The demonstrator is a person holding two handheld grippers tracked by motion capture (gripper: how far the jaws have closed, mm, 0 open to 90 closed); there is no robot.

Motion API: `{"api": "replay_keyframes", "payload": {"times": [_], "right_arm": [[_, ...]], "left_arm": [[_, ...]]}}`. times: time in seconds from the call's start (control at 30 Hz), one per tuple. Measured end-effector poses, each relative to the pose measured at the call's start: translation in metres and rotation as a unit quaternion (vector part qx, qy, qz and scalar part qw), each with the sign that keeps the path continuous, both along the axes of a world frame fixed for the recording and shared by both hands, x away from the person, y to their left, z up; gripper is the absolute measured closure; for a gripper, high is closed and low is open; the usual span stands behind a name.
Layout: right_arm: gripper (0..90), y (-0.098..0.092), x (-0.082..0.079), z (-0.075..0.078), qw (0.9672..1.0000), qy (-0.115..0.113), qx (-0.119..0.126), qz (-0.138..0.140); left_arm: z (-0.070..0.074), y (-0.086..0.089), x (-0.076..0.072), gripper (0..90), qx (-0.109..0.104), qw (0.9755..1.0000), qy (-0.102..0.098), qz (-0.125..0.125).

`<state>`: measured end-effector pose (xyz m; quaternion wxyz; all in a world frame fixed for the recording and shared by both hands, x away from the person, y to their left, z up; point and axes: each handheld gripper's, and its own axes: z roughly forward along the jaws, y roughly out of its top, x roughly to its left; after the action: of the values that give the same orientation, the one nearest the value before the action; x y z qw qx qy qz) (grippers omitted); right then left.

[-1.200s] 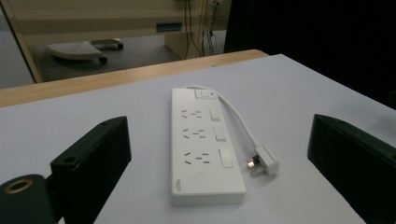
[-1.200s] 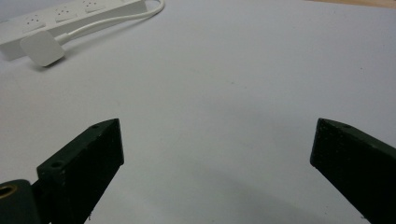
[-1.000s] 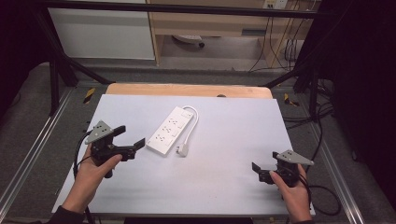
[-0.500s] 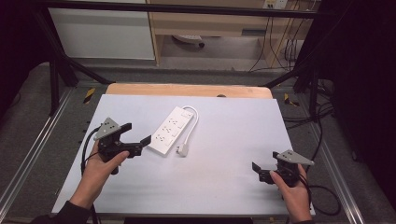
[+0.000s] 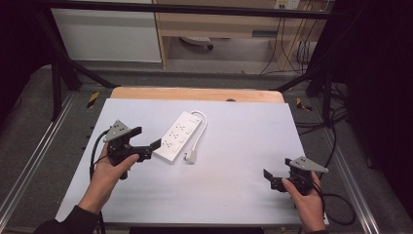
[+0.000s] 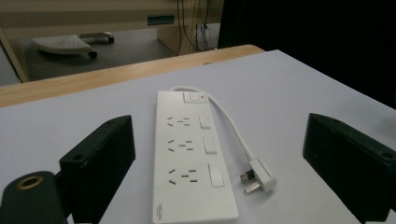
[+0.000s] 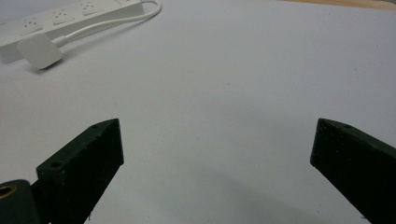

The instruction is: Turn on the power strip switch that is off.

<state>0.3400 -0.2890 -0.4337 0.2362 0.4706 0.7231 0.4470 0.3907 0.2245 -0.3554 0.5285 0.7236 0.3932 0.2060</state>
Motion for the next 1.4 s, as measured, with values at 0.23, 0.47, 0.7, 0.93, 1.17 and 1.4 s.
{"api": "replay_keyframes", "payload": {"times": [0.23,0.47,0.7,0.93,1.17,1.4], "right_arm": [[3.1,0.0,0.0,0.0,1.0,0.0,0.0,0.001],[2.9,0.0,0.0,0.0,1.0,0.0,-0.001,0.003],[2.9,-0.001,0.0,0.0,1.0,0.0,0.001,0.001],[3.0,-0.001,0.0,0.0,1.0,0.0,0.0,0.0],[3.0,-0.002,0.0,0.0,1.0,0.0,0.001,-0.003],[3.6,-0.002,-0.001,0.001,1.0,-0.001,0.001,-0.004]], "left_arm": [[0.001,-0.004,0.005,6.5,0.004,1.0,0.002,0.001],[-0.001,-0.009,0.009,5.9,0.009,0.9999,0.006,-0.002],[-0.001,-0.014,0.014,5.9,0.015,0.9998,0.009,-0.005],[-0.001,-0.02,0.018,6.3,0.018,0.9997,0.015,-0.005],[0.0,-0.025,0.021,7.0,0.02,0.9996,0.017,-0.007],[0.003,-0.03,0.024,8.2,0.024,0.9994,0.02,-0.011]]}}
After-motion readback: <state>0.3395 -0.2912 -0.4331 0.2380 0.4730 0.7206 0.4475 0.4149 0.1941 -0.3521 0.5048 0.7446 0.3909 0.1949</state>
